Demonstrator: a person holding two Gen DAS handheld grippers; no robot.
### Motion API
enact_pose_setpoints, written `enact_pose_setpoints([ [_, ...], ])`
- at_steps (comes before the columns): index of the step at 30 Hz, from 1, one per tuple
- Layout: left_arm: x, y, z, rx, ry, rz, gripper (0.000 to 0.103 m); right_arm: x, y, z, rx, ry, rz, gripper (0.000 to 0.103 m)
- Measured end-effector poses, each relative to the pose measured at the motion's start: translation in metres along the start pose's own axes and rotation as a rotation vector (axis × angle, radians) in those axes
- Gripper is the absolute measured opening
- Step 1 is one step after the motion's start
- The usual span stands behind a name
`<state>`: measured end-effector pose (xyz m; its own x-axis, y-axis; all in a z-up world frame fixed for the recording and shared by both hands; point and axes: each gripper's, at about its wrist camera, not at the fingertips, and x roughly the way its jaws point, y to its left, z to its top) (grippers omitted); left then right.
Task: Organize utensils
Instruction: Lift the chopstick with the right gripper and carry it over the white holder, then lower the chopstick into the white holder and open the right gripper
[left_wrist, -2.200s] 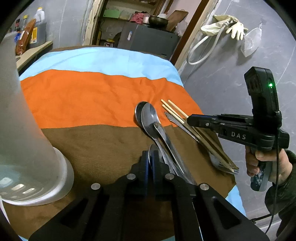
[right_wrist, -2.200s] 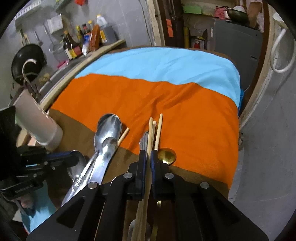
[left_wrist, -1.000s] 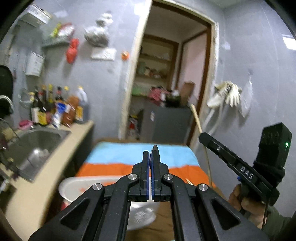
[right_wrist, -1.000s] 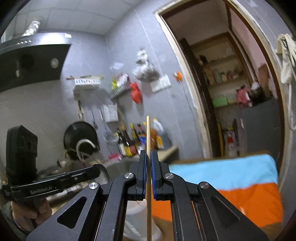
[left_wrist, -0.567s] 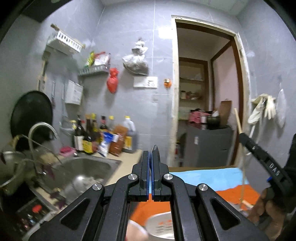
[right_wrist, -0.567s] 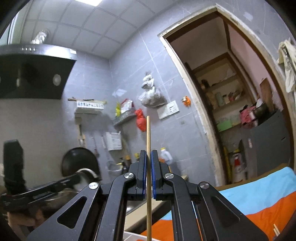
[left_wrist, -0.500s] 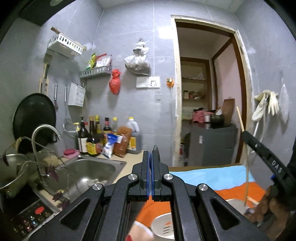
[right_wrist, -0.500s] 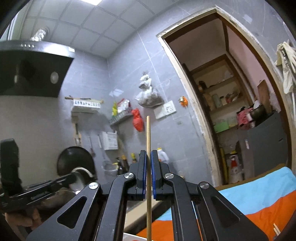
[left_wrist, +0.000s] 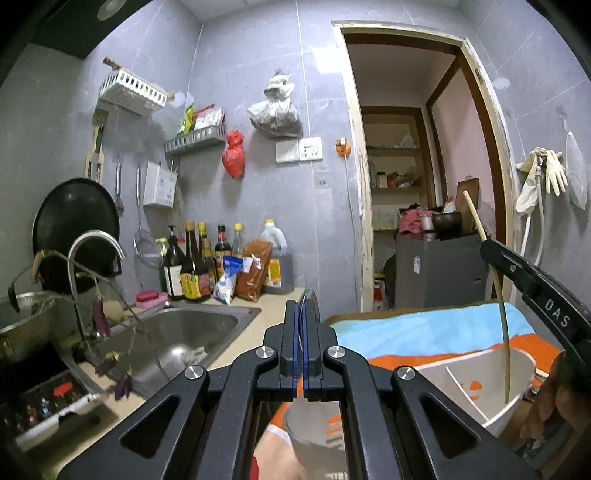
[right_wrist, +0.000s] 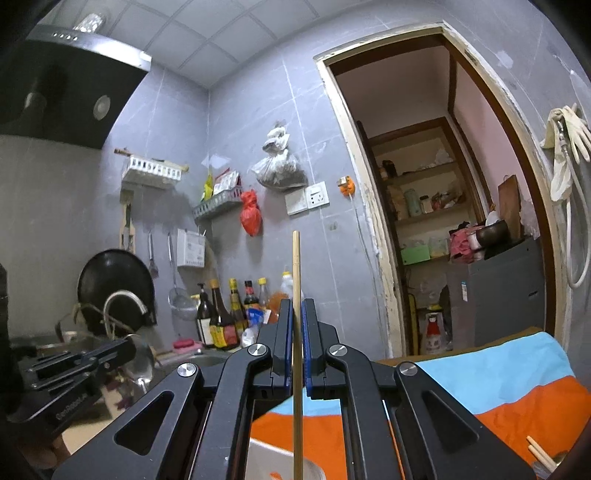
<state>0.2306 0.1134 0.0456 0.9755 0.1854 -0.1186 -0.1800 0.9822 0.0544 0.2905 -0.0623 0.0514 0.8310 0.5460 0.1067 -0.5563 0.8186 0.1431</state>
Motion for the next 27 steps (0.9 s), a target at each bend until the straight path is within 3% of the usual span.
enact_pose_setpoints([
  [7,-0.005,0.0,-0.005,-0.035,0.045,-0.058,0.002,-0.009,0.005,-0.007,-0.045,0.077,0.04,0.003],
  [17,-0.005,0.011,0.003,-0.187,0.203,-0.296,0.008,-0.027,0.013,-0.008,-0.08,0.186,0.105,0.006],
  [19,-0.007,0.012,0.006,-0.206,0.209,-0.321,0.016,-0.033,0.011,-0.004,-0.069,0.19,0.106,0.009],
  [21,-0.013,0.013,0.011,-0.219,0.204,-0.338,0.028,-0.04,0.009,0.0,-0.058,0.191,0.105,0.025],
  [25,-0.025,0.01,0.023,-0.244,0.19,-0.381,0.041,-0.058,0.002,0.014,-0.038,0.185,0.091,0.034],
  [27,-0.031,0.006,0.028,-0.24,0.186,-0.389,0.05,-0.072,-0.005,0.024,-0.015,0.167,0.074,0.052],
])
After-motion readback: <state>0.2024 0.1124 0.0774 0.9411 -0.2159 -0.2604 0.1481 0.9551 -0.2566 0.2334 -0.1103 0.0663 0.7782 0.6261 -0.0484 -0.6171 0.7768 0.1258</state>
